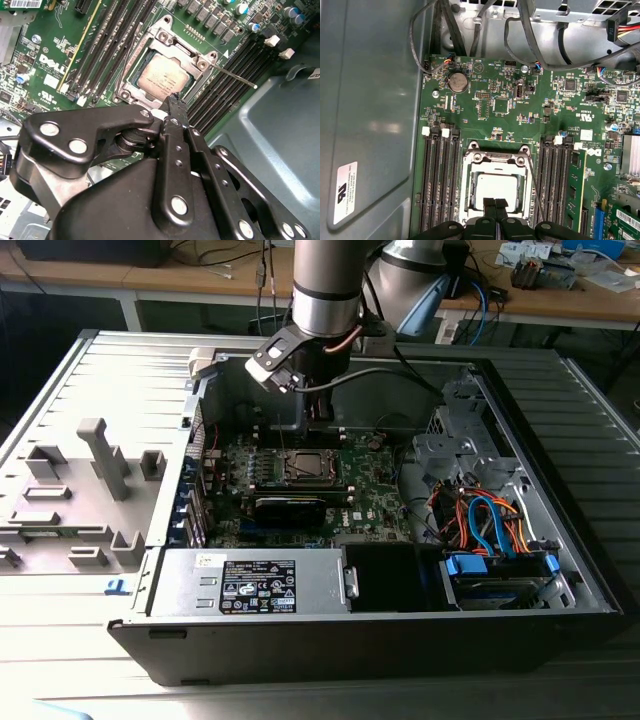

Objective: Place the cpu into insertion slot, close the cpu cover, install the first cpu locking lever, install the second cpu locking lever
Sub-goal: 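Install the first cpu locking lever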

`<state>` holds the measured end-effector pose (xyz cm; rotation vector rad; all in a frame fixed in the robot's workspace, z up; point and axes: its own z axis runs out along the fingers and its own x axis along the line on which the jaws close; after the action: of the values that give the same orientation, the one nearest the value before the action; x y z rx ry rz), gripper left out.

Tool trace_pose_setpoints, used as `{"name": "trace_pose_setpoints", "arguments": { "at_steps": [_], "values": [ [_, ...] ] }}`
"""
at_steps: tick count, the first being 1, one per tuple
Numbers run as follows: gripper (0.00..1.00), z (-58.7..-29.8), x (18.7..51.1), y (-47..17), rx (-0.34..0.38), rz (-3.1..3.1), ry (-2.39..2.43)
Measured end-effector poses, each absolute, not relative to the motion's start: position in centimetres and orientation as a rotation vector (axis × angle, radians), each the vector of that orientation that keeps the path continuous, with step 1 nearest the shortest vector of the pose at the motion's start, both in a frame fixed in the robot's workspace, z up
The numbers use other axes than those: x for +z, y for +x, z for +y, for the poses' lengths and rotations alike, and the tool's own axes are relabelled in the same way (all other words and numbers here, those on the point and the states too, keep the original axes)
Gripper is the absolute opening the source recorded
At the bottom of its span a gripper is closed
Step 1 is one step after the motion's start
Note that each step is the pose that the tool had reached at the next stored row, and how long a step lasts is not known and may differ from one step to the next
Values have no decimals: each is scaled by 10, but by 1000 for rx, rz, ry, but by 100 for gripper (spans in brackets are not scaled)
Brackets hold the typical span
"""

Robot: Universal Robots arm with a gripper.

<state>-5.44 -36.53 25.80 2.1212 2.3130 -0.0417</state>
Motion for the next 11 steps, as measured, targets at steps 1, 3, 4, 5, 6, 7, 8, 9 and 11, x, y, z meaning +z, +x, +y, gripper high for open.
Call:
{"name": "trace_pose_setpoints", "arguments": {
  "at_steps": [1,3,4,5,6,7,8,9,11],
  "values": [
    [11,-365,258,-54,-42,2315,2119],
    [11,-365,258,-54,-42,2319,2115],
    [11,-365,258,-54,-42,2320,2113],
    [11,-365,258,-54,-42,2323,2110],
    [11,-365,258,-54,-42,2325,2107],
    [11,-365,258,-54,-42,2328,2104],
    [11,-365,258,-54,-42,2332,2100],
    [11,-365,258,-54,-42,2335,2097],
    [11,-365,258,-54,-42,2341,2090]
  ]
}}
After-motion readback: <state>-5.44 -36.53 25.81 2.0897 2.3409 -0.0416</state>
